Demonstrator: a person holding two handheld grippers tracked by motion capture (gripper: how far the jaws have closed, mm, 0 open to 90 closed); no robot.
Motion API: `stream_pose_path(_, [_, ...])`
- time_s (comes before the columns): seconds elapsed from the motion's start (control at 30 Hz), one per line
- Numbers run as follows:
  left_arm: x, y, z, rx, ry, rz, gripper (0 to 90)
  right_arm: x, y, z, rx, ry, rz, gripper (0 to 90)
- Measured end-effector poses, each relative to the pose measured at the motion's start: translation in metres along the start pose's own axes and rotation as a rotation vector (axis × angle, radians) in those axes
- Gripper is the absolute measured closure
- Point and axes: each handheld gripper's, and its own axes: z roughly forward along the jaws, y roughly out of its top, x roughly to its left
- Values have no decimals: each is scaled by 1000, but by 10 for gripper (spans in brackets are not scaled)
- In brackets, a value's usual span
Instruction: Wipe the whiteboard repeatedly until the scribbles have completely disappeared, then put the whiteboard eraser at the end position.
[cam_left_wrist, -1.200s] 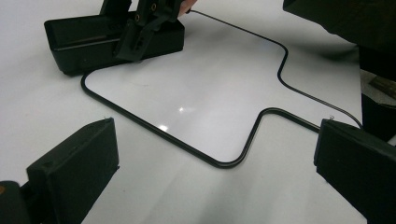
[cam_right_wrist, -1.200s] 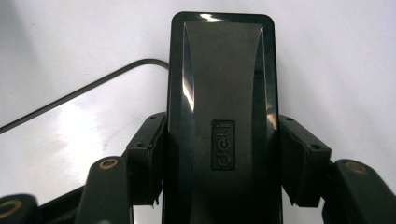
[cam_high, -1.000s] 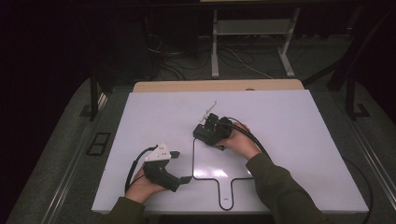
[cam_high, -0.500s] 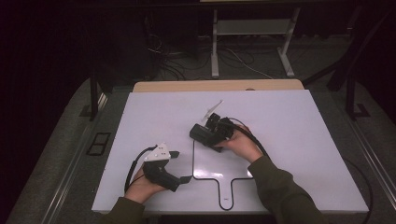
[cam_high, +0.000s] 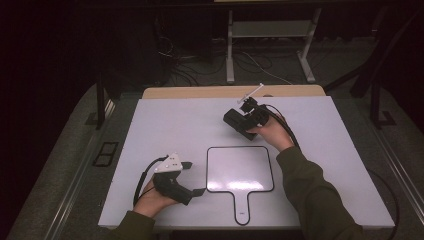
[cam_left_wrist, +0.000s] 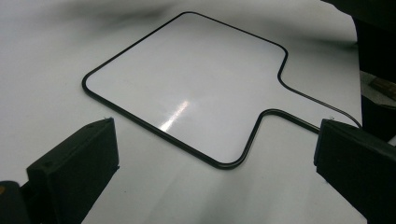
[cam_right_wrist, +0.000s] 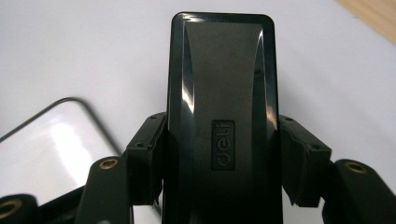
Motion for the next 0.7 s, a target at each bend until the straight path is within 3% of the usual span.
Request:
stream_pose_path(0.27, [1, 0, -1, -1, 2, 0, 0, -21, 8, 18, 5, -3, 34, 387])
stream_pose_path(0.5, [1, 0, -2, -1, 2, -1, 0, -22, 9, 41, 38, -8, 31, 387])
stream_pose_path(0.7, [1, -1, -2, -2, 1, -4, 0, -23, 7, 49, 51, -13, 22, 386])
